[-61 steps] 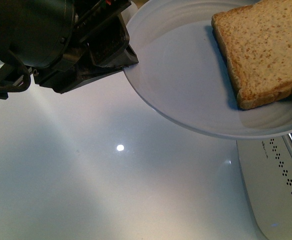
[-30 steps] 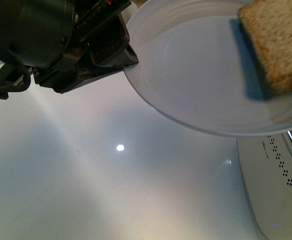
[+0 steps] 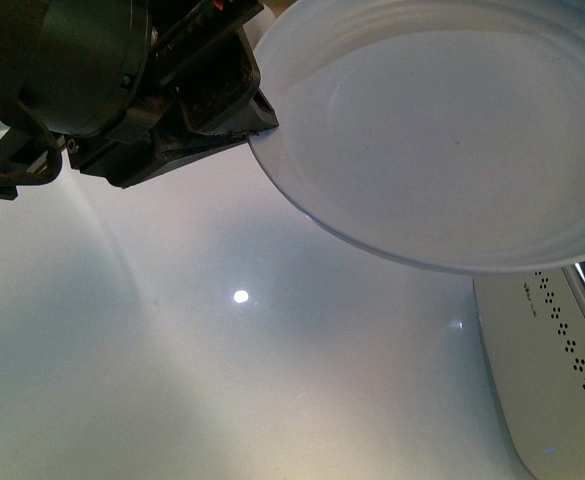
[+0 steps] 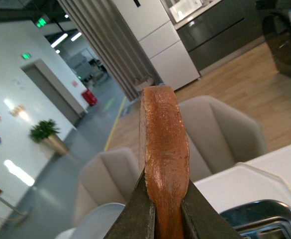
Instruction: Left arm holds plate, right arm toasts bread
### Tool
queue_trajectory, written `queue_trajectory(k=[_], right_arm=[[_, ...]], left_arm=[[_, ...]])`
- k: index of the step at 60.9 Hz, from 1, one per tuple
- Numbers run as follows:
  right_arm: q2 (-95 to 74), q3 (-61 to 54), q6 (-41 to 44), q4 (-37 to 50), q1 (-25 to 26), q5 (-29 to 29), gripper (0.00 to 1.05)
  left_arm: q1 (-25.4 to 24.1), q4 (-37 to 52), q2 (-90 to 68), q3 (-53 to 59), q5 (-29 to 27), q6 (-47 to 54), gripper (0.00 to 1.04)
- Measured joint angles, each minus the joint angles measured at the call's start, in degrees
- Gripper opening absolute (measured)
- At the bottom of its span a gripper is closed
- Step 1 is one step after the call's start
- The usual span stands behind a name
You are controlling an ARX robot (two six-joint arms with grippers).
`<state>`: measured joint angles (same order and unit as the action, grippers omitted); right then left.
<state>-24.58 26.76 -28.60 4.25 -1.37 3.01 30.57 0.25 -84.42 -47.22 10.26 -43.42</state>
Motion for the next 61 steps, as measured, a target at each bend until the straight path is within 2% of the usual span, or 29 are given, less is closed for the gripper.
queue_trajectory(k=[5, 10, 21, 36, 61], right_arm=[[-0.5, -1.6, 6.7, -0.4, -0.2, 2.3, 0.04], [-1.4, -3.4, 10.0, 0.6, -0.9, 4.5, 0.04], [-8.3, -9.8, 17.8, 7.0, -5.0, 9.4, 0.04], [-19.9, -13.6, 22.2, 16.7, -7.8, 11.3, 0.04], [-36.1, -15.4, 25.7, 30.6, -7.1, 12.6, 0.04]], left_arm=[[0.0, 0.0, 0.0, 0.0, 0.0, 0.0, 0.03], [0.0, 0.0, 0.0, 0.0, 0.0, 0.0, 0.03], [0.0, 0.0, 0.0, 0.0, 0.0, 0.0, 0.03], [0.0, 0.0, 0.0, 0.0, 0.0, 0.0, 0.03], [0.0, 0.0, 0.0, 0.0, 0.0, 0.0, 0.03]])
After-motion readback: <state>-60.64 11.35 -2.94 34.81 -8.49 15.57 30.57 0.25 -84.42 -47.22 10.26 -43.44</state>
